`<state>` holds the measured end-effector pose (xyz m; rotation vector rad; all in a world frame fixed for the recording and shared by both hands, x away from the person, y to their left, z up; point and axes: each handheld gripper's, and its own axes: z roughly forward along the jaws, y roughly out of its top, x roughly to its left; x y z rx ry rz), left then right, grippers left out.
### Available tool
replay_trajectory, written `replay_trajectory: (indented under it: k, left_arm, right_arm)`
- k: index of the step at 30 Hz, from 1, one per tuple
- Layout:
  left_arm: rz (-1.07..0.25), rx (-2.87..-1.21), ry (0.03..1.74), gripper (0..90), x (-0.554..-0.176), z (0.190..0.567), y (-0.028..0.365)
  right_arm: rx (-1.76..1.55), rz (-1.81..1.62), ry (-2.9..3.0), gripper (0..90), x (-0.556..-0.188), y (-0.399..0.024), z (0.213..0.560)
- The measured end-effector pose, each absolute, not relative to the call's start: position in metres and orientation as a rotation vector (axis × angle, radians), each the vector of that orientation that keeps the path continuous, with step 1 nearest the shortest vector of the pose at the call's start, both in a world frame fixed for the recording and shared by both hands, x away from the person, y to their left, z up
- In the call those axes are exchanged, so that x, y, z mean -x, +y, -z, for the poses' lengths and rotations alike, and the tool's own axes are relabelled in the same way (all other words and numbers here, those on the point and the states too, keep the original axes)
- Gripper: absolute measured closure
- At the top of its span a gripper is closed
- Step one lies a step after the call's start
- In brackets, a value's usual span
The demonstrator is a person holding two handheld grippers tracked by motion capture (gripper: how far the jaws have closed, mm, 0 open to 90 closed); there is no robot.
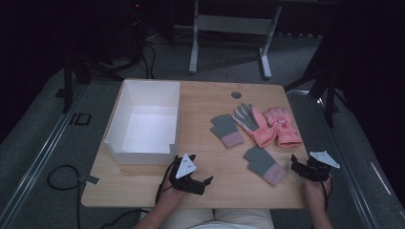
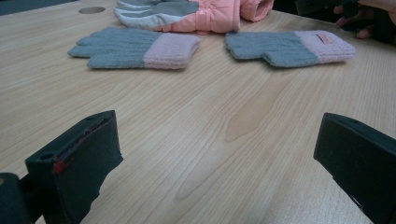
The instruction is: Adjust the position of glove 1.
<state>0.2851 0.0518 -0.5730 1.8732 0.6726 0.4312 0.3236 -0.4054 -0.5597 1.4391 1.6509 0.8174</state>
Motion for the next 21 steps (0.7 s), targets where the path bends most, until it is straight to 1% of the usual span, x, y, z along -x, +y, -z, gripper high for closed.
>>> replay_trajectory:
  k: [7,13,21]
  left_arm:
    - [-0.428,-1.866,0.677,0.2,-0.286,0.573,0.052]
    - [-0.434,-1.867,0.672,0.2,-0.285,0.573,0.052]
    - [-0.438,-1.866,0.672,0.2,-0.285,0.573,0.052]
  right_arm:
    - [-1.472,-0.85,1.65,13.9,-0.316,-0.406,0.558]
    - [-1.468,-0.801,1.645,13.9,-0.311,-0.404,0.555]
    - [-1.548,-0.772,1.652,13.9,-0.311,-0.412,0.552]
